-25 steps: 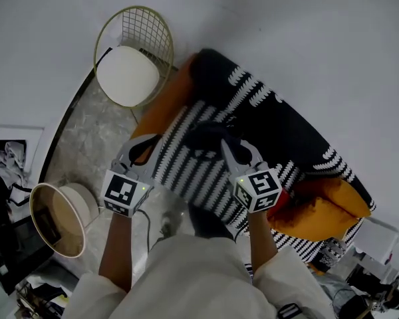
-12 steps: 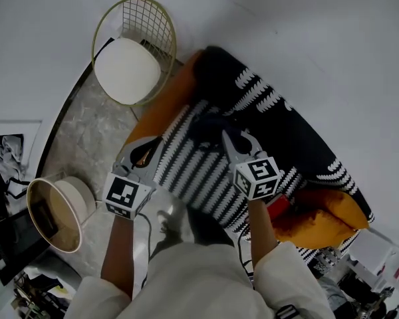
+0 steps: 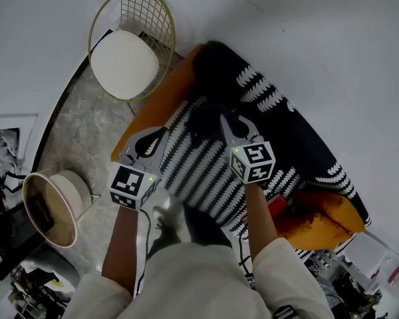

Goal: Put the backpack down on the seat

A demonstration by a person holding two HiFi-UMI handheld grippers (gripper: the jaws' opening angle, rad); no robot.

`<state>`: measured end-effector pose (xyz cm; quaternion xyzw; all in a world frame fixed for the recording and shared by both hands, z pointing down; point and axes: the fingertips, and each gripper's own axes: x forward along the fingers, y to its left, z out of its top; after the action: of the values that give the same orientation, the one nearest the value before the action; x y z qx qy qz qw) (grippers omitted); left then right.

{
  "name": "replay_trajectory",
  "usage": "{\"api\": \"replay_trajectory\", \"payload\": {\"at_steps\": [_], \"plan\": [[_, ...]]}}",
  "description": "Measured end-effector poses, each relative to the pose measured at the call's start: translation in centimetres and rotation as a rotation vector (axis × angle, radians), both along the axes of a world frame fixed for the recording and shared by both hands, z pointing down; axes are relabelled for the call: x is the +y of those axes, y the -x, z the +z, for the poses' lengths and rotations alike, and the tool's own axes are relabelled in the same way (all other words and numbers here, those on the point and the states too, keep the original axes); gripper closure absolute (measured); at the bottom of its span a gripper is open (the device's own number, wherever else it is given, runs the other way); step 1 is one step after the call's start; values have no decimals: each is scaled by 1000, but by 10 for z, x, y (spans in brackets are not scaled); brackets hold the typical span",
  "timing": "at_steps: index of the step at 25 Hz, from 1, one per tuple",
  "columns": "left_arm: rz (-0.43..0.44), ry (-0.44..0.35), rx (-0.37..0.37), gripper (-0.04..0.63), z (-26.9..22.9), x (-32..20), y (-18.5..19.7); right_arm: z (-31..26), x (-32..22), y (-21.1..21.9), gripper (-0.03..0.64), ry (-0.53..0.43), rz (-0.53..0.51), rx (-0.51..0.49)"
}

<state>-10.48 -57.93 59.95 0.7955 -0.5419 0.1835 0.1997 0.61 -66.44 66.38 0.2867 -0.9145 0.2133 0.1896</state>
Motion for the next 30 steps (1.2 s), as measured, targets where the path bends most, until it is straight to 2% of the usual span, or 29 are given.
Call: {"api": "replay_trajectory", "payload": {"at_steps": [4,11,16,19,23,27,30], "plan": [[2,-4,11,594,4,-7,-3,15,-15,14,612,-20,-44,35],[-9,12,24,594,11,-4,1,42,-38,24,609,0,-16,53],[-8,23,32,594,17,-1,6,81,-52,21,607,87,26,84],[-14,36,34,594,24,0,10,103,-55,24,603,165,29,66],[-10,49,31,594,32,0,11,127,-58,30,552,266,22,5],[-9,57,29,594,35,3,12,144,-55,27,452,313,35,7],[-11,64,29,594,36,6,14,155,-45,18,437,342,44,32]]}}
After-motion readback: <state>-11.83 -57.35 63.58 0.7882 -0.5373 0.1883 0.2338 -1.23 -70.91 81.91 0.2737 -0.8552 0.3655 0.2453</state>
